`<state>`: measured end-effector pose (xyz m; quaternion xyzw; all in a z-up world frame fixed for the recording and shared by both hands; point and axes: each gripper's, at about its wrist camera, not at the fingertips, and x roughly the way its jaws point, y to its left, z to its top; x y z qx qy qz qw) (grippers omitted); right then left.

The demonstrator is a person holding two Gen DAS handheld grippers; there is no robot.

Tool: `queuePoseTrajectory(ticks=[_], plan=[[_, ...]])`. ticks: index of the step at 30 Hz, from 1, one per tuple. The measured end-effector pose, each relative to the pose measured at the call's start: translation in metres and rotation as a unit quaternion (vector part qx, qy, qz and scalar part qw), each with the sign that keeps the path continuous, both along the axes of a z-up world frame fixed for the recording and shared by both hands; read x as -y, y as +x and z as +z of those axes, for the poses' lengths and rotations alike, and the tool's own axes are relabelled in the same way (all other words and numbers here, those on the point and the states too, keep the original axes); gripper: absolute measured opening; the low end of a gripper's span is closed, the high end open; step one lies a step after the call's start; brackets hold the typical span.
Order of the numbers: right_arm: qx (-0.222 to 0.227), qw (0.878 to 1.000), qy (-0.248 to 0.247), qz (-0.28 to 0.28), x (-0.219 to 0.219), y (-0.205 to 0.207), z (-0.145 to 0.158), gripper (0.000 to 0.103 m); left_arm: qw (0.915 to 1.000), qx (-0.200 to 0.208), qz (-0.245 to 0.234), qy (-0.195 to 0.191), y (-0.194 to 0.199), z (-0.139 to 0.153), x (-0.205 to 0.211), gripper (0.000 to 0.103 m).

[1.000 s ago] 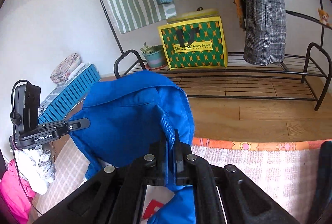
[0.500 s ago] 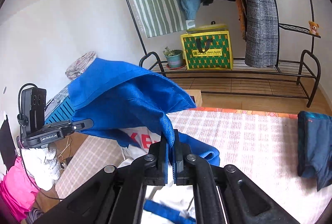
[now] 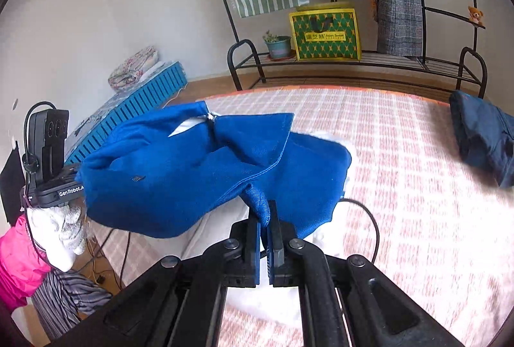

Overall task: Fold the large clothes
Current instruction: 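Flip the lifted jacket over and lower it onto the bed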

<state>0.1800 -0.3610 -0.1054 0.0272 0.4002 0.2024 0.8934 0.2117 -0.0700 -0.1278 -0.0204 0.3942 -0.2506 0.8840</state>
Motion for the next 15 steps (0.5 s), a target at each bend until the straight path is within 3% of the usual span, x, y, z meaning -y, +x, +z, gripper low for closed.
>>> queuePoseTrajectory(ticks=[7,11,15], plan=[[-0.037,0.998,-0.045,0.002,-0.002,-0.033,-0.042,0.005,0.9982,-0.044,0.001,0.04,-0.031,-0.05,-0.006,0.006],[-0.035,0.998,-0.046,0.003,0.001,-0.049,-0.032,0.009,0.9982,-0.045,-0.002,0.04,-0.046,-0.04,-0.016,0.014],[-0.001,0.998,-0.055,0.004,0.004,-0.08,-0.001,0.029,0.9993,-0.022,-0.01,0.027,-0.07,-0.01,-0.036,0.019]])
